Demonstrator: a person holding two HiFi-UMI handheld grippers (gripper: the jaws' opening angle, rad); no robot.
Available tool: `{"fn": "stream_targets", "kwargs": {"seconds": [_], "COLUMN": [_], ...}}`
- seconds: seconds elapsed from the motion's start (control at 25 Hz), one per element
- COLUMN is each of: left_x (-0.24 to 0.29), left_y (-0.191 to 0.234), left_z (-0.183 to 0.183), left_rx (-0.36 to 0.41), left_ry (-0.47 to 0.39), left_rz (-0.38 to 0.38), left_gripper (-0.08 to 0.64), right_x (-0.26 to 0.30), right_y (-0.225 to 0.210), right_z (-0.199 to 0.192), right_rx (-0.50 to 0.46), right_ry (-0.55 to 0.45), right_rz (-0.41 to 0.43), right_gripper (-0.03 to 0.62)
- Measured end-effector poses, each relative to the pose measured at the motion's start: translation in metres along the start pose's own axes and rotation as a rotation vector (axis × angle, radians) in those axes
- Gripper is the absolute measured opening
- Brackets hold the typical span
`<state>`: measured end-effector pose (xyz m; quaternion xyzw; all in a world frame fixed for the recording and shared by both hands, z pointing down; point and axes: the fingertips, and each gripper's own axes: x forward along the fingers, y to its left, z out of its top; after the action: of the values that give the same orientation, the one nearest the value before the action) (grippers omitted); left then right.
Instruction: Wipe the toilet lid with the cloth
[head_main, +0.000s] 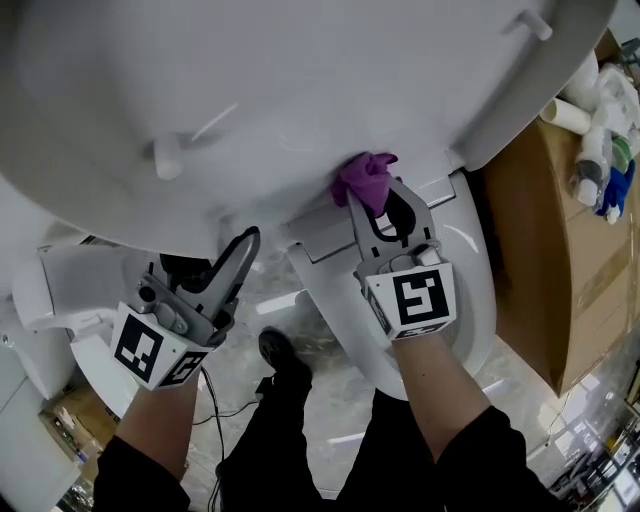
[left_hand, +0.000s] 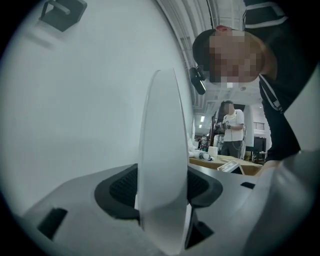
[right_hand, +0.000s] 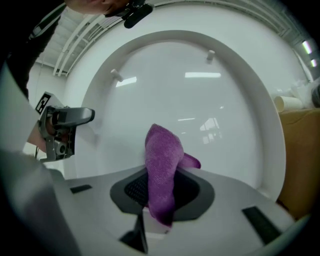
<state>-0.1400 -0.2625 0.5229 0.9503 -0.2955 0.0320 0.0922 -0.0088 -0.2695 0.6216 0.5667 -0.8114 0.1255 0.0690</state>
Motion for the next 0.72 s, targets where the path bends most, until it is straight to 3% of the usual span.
{"fn": "stream_targets", "kwargs": {"seconds": [0.24, 0.44, 0.56, 0.72], "left_x": [-0.004, -0.004, -0.005, -0.005], "left_y": [-0.003, -0.005, -0.002, 0.003], "left_z": [0.0, -0.001, -0.001, -0.002], "left_rx": [0.008, 0.011, 0.005, -0.007], "left_ry": [0.003, -0.003, -0.006, 0.002], "left_rz": [-0.039, -0.031, 0.014, 0.085], "left_gripper": [0.241, 0.242, 0.242, 0.241], "right_x": [0.009, 0.009, 0.007, 0.001], "right_y": [0.068, 0.105, 0.09, 0.021], "right_z": [-0.01, -0.031, -0.03, -0.028], "right_rx": [-0.002, -0.017, -0.022, -0.036], "right_ry": [-0.019, 0.036, 0.027, 0.041], "right_rz": [0.104, 0.227, 0.234, 0.162], "right_gripper": [0.097, 0.097, 0.097, 0.097]}}
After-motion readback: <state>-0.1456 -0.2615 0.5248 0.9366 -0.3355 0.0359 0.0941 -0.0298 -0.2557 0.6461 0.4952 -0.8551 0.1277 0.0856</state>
